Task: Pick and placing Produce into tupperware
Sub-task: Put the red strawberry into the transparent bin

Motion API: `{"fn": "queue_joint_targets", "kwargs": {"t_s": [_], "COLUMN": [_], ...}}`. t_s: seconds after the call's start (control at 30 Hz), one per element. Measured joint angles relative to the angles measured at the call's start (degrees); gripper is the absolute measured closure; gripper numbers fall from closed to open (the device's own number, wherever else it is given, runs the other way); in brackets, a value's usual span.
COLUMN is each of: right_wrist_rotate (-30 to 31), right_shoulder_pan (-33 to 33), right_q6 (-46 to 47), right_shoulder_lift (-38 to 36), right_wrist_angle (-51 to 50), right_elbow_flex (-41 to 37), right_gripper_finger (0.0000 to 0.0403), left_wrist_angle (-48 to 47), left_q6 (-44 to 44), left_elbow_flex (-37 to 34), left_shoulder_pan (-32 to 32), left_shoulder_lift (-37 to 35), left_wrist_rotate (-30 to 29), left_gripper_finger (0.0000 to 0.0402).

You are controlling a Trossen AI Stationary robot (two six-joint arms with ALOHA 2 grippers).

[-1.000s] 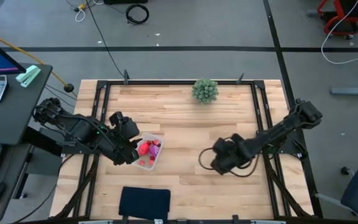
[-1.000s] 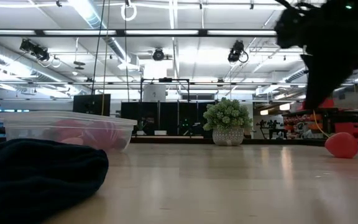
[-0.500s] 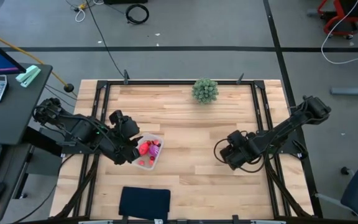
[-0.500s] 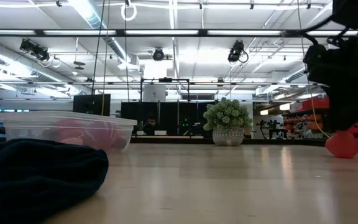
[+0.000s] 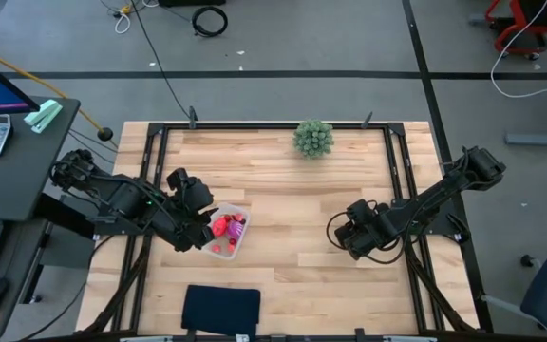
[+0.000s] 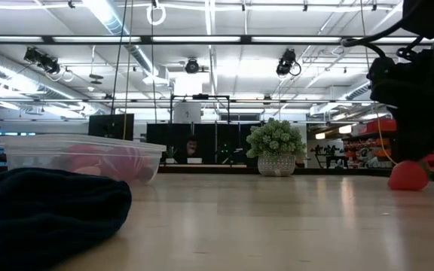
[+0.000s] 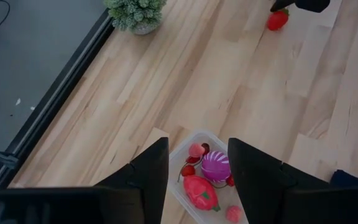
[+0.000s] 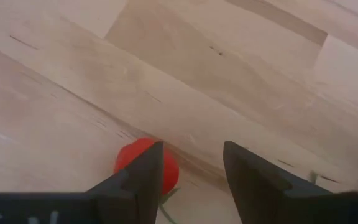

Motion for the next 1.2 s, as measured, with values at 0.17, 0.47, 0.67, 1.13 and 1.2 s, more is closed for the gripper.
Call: {"fn": "queue_joint_targets", "kwargs": {"t_s": [0.17, 0.47, 0.67, 1.13, 1.2], "right_wrist_rotate": [0.2, -2.0, -5.7, -2.2, -2.2], "right_shoulder_pan": [0.0, 0.1, 0.1, 0.0, 0.0], "right_q6": [-4.6, -18.5, -24.9, -21.8, -21.8], "right_shoulder_lift": [0.0, 0.0, 0.0, 0.0, 0.0], "right_wrist_angle": [1.8, 7.8, 7.8, 7.8, 7.8], "right_elbow_flex": [0.0, 0.0, 0.0, 0.0, 0.0], "right_gripper_finger": [0.0227, 0.0226, 0.0204, 0.0181, 0.0184], "left_wrist_angle": [0.0, 0.0, 0.0, 0.0, 0.0], "left_q6": [0.0, 0.0, 0.0, -0.1, -0.1], "left_elbow_flex": [0.0, 0.0, 0.0, 0.0, 0.0], "left_shoulder_pan": [0.0, 0.0, 0.0, 0.0, 0.0], "left_shoulder_lift": [0.0, 0.0, 0.0, 0.0, 0.0], "left_wrist_rotate": [0.0, 0.0, 0.0, 0.0, 0.0], "left_gripper_finger": [0.0230, 0.0230, 0.0230, 0.0230, 0.0230]}}
